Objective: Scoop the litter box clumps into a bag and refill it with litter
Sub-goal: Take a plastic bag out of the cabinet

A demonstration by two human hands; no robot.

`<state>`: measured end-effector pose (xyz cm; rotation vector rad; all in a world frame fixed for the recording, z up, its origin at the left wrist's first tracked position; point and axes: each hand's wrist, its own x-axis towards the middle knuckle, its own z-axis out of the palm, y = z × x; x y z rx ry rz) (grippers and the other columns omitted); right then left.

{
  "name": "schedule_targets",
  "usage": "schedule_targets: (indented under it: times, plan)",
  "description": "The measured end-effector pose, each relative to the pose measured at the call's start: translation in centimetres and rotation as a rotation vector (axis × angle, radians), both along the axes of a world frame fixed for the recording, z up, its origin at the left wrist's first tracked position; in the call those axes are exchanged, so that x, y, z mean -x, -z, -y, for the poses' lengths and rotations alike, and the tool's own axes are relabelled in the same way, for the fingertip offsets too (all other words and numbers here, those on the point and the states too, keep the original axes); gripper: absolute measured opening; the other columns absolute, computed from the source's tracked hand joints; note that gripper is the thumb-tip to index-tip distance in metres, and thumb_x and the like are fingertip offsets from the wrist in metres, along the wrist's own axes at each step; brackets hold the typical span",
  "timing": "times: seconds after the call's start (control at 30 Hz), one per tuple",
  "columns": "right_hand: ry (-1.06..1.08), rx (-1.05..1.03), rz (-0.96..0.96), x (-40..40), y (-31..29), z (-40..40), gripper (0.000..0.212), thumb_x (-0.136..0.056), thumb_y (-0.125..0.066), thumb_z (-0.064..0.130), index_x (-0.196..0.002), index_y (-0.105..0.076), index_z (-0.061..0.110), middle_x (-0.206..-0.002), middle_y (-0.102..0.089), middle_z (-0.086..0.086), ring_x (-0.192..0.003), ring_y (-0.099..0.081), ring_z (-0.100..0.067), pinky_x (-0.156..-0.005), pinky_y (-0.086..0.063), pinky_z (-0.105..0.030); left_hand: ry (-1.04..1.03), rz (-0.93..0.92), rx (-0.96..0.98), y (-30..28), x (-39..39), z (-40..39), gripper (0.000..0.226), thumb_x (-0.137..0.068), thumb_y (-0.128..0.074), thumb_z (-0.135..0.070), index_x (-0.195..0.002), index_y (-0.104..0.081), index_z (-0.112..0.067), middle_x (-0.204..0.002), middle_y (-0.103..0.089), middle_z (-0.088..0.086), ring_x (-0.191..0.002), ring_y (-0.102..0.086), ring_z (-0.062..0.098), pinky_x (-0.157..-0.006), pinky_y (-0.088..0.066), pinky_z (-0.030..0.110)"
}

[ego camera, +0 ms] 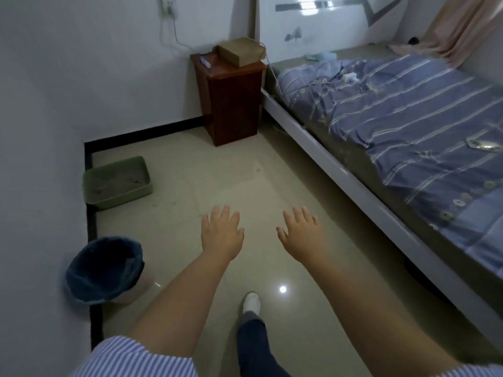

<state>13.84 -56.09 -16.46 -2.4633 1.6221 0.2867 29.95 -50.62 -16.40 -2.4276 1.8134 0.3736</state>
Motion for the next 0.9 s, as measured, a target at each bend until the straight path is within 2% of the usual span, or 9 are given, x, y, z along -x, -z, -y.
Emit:
schedule_targets:
  times: [0.4, 0.53, 0.7, 0.9]
  plan:
    - [-0.07, -0.253, -0.006, -13.5, 3.5, 27.6, 0.053, -0.099, -0.025, 0.04, -0.146, -0.019, 0.016, -0.156, -0.015, -0.009, -0.144, -0.01, -0.026, -0.116, -0.014, -0.04, -0.14, -0.028, -0.186, 2.8, -12.6, 26.6, 0.049, -0.099, -0.03, -0.037, -0.145, -0.026, -0.02, -0.155, -0.017, 0.004, -0.143, -0.011, 0.025, -0.115, -0.013, 0.042]
    - [-0.089, -0.229, -0.008, -17.7, 4.6, 38.5, 0.054, -0.099, -0.024, 0.04, -0.147, -0.017, 0.016, -0.156, -0.014, -0.009, -0.144, -0.011, -0.025, -0.117, -0.014, -0.04, -0.149, -0.048, -0.206, 4.3, -17.0, 37.0, 0.05, -0.1, -0.027, -0.036, -0.147, -0.02, -0.02, -0.156, -0.012, 0.003, -0.144, -0.008, 0.025, -0.116, -0.009, 0.042]
    - [-0.066, -0.221, -0.026, -23.4, 5.2, 53.2, 0.054, -0.099, -0.025, 0.039, -0.147, -0.017, 0.016, -0.156, -0.015, -0.009, -0.145, -0.01, -0.026, -0.117, -0.014, -0.039, -0.156, -0.071, -0.147, 5.1, -22.9, 52.1, 0.049, -0.099, -0.029, -0.036, -0.145, -0.025, -0.02, -0.155, -0.017, 0.003, -0.143, -0.01, 0.024, -0.114, -0.012, 0.041]
    - [-0.111, -0.302, -0.028, -28.8, 6.3, 66.8, 0.054, -0.099, -0.024, 0.04, -0.147, -0.016, 0.018, -0.157, -0.012, -0.007, -0.145, -0.007, -0.025, -0.118, -0.011, -0.039, -0.2, -0.115, -0.205, 6.5, -27.6, 65.4, 0.048, -0.099, -0.03, -0.035, -0.144, -0.026, -0.02, -0.154, -0.018, 0.002, -0.143, -0.011, 0.024, -0.114, -0.013, 0.041]
